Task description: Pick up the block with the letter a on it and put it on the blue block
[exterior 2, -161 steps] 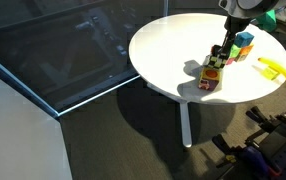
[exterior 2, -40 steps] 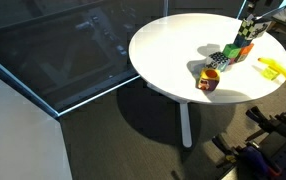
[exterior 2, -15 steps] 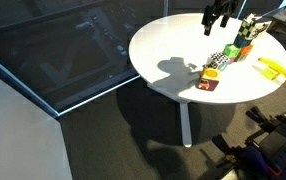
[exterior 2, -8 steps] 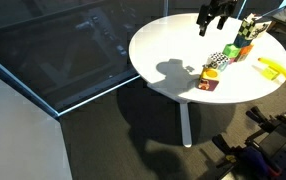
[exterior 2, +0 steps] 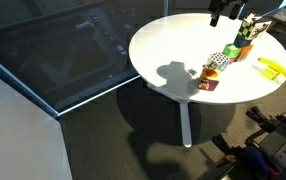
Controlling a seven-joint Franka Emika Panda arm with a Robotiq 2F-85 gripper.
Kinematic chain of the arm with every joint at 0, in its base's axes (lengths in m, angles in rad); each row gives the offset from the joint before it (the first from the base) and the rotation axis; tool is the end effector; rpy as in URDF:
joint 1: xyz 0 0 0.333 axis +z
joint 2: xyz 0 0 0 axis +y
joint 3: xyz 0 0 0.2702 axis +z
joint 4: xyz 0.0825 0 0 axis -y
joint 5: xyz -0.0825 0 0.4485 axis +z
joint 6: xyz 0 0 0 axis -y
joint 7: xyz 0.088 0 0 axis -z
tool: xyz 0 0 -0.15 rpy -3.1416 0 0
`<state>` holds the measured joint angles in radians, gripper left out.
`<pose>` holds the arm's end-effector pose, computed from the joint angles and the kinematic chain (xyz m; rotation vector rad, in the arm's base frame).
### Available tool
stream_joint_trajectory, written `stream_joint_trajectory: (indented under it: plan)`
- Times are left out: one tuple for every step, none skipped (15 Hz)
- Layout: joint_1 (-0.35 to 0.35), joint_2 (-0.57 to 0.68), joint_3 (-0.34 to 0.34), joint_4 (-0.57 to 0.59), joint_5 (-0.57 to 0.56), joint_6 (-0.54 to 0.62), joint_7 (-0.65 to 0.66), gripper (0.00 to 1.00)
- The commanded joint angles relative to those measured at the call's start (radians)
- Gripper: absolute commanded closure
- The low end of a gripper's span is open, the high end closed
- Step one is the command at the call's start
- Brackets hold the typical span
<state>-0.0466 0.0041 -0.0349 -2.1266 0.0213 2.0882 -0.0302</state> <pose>0.5872 -0.0461 0.2810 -3.1189 0.0971 0.0646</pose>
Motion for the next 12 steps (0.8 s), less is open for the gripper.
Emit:
stream_joint_trajectory:
  plan:
    - [0.0, -0.088, -0.004, -0.039, -0.02, -0.037, 0.012, 0.0]
    - [-0.001, -0.101, -0.005, -0.041, -0.024, -0.038, 0.013, 0.0]
    - [-0.002, -0.114, -0.005, -0.043, -0.025, -0.04, 0.013, 0.0]
    - [-0.003, -0.125, -0.006, -0.044, -0.027, -0.044, 0.013, 0.0]
    - [-0.003, -0.136, -0.006, -0.044, -0.029, -0.047, 0.013, 0.0]
    - [-0.004, -0.147, -0.007, -0.044, -0.034, -0.048, 0.015, 0.0]
    - [-0.005, -0.155, -0.007, -0.044, -0.036, -0.052, 0.015, 0.0]
    - [-0.006, -0.166, -0.008, -0.045, -0.04, -0.056, 0.016, 0.0]
    - [-0.007, -0.174, -0.008, -0.046, -0.043, -0.063, 0.017, 0.0]
    - [-0.008, -0.183, -0.009, -0.047, -0.044, -0.07, 0.015, 0.0]
    - [-0.008, -0.192, -0.01, -0.048, -0.043, -0.085, 0.011, 0.0]
    - [-0.008, -0.201, -0.011, -0.051, -0.047, -0.092, 0.011, 0.0]
